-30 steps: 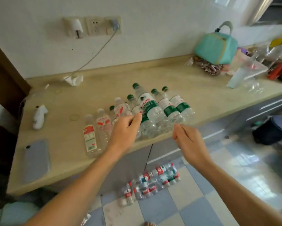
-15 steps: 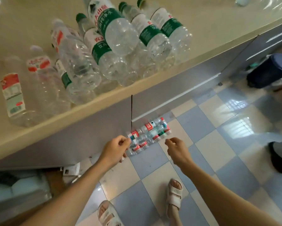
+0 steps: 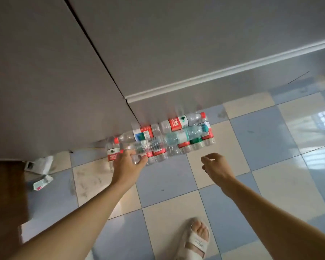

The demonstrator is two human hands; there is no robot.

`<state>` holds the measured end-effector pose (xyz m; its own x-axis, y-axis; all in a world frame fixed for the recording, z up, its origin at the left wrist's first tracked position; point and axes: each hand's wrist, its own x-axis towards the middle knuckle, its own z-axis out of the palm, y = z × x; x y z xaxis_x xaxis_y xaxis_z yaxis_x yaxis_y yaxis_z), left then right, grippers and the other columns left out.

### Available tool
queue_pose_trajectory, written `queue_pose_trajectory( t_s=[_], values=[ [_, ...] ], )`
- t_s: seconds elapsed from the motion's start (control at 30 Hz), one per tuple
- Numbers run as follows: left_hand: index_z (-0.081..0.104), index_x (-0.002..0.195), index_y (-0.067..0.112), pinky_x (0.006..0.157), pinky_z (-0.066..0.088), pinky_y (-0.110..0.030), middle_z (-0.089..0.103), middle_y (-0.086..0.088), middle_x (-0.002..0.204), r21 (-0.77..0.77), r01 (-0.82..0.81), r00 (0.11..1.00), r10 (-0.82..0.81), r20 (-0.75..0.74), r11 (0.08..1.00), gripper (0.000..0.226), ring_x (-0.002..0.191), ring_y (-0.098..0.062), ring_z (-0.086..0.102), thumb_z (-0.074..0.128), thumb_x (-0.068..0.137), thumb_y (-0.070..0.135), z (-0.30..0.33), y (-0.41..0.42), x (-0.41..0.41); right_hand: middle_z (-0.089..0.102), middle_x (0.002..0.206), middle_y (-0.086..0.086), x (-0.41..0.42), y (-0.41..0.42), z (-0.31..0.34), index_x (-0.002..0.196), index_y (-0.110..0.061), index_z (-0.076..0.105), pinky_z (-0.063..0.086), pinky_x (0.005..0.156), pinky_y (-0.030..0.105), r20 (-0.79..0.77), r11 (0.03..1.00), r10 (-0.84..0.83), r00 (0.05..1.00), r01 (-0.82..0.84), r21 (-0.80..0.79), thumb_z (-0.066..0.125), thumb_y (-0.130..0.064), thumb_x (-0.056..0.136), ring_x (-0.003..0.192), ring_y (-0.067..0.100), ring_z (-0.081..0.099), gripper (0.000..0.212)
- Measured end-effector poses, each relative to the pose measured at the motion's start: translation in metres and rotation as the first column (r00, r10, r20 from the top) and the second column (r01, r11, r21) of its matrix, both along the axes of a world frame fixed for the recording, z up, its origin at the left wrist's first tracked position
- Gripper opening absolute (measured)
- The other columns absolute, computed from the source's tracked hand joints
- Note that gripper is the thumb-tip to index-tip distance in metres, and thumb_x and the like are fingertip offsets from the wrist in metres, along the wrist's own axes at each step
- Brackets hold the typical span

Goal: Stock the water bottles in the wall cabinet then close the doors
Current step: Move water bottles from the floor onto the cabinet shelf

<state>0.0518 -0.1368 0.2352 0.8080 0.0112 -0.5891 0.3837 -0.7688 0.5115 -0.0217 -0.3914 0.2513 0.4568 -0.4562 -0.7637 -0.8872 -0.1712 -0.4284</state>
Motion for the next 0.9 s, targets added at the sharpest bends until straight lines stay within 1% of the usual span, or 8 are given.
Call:
queue_pose_trajectory(
  t_s=[0.2,0.33,0.43,0.57,0.63,0.73,0.8,0.9],
  values=[
    [0.046,0.132,0.013,0.101,0.04,-0.044,0.045,-0.015,0.136,0.143,-0.028,0.999,0.022,0.045,0.989,0.071,0.128,-0.035,0.04,0.084,0.078,0.04,-0.124,-0.006,-0.009,0.07,0.114,0.014,0.004,-0.016,-0.126,0.121,-0.006,0.064,0.042,0.081,0.031,-0.042,0.996,0.085,0.995,-0.086,-0.023,0.059,-0.033,0.099,0.104,0.031,0.062,0.035],
    [0.034,0.145,0.015,0.103,0.044,-0.044,0.037,-0.017,0.146,0.066,-0.294,0.955,0.291,0.052,0.954,0.091,0.131,-0.037,0.043,0.086,0.076,0.044,-0.18,-0.006,-0.002,0.066,0.119,0.011,0.014,-0.013,-0.185,0.133,-0.011,0.053,0.041,0.084,0.033,0.041,1.0,0.023,0.999,-0.024,0.018,0.06,-0.048,0.097,0.108,0.028,0.06,0.052],
    [0.023,0.151,0.017,0.1,0.051,-0.05,0.031,-0.018,0.152,-0.082,-0.45,0.893,0.448,-0.036,0.889,0.102,0.132,-0.04,0.047,0.085,0.076,0.047,-0.209,-0.009,0.005,0.058,0.121,0.0,0.034,-0.006,-0.212,0.132,-0.018,0.045,0.044,0.089,0.038,0.166,0.997,-0.076,0.983,0.071,0.033,0.064,-0.05,0.094,0.106,0.021,0.057,0.053],
    [0.015,0.159,0.025,0.1,0.044,-0.043,0.019,-0.012,0.164,-0.031,-0.526,0.85,0.526,0.007,0.85,0.112,0.142,-0.037,0.039,0.083,0.074,0.054,-0.23,-0.012,0.017,0.065,0.12,0.001,0.068,-0.005,-0.231,0.132,-0.015,0.042,0.057,0.093,0.044,0.233,0.943,-0.331,0.914,0.312,0.117,0.068,-0.048,0.092,0.102,0.02,0.066,0.058],
    [0.012,0.158,0.034,0.104,0.043,-0.046,0.027,-0.011,0.163,-0.089,-0.605,0.796,0.604,-0.037,0.792,0.116,0.139,-0.036,0.044,0.086,0.071,0.055,-0.236,-0.013,0.022,0.067,0.117,0.005,0.081,-0.008,-0.238,0.136,-0.016,0.041,0.062,0.082,0.041,0.194,0.888,-0.455,0.869,0.426,0.175,0.071,-0.051,0.089,0.098,0.022,0.071,0.066],
    [0.031,0.15,0.038,0.088,0.06,-0.047,0.045,-0.007,0.149,-0.328,-0.78,0.609,0.766,-0.207,0.532,0.102,0.117,-0.03,0.064,0.092,0.069,0.039,-0.24,-0.014,0.032,0.071,0.109,0.006,0.094,-0.015,-0.244,0.133,-0.019,0.047,0.063,0.058,0.032,0.117,0.822,-0.554,0.824,0.519,0.233,0.074,-0.053,0.087,0.087,0.023,0.075,0.064],
    [0.041,0.14,0.035,0.074,0.064,-0.043,0.047,-0.005,0.141,-0.356,-0.828,0.53,0.812,-0.242,0.434,0.087,0.107,-0.029,0.067,0.092,0.071,0.033,-0.239,-0.016,0.037,0.073,0.108,0.009,0.101,-0.018,-0.246,0.128,-0.017,0.052,0.064,0.06,0.037,0.063,0.783,-0.591,0.804,0.554,0.282,0.078,-0.048,0.084,0.085,0.026,0.077,0.059],
    [0.047,0.128,0.033,0.068,0.065,-0.04,0.043,-0.003,0.134,-0.348,-0.85,0.486,0.844,-0.226,0.396,0.07,0.102,-0.03,0.067,0.091,0.074,0.03,-0.239,-0.016,0.041,0.072,0.113,0.016,0.109,-0.025,-0.244,0.125,-0.012,0.054,0.063,0.079,0.049,-0.01,0.702,-0.636,0.772,0.584,0.406,0.082,-0.034,0.084,0.092,0.034,0.075,0.055]
  ],
)
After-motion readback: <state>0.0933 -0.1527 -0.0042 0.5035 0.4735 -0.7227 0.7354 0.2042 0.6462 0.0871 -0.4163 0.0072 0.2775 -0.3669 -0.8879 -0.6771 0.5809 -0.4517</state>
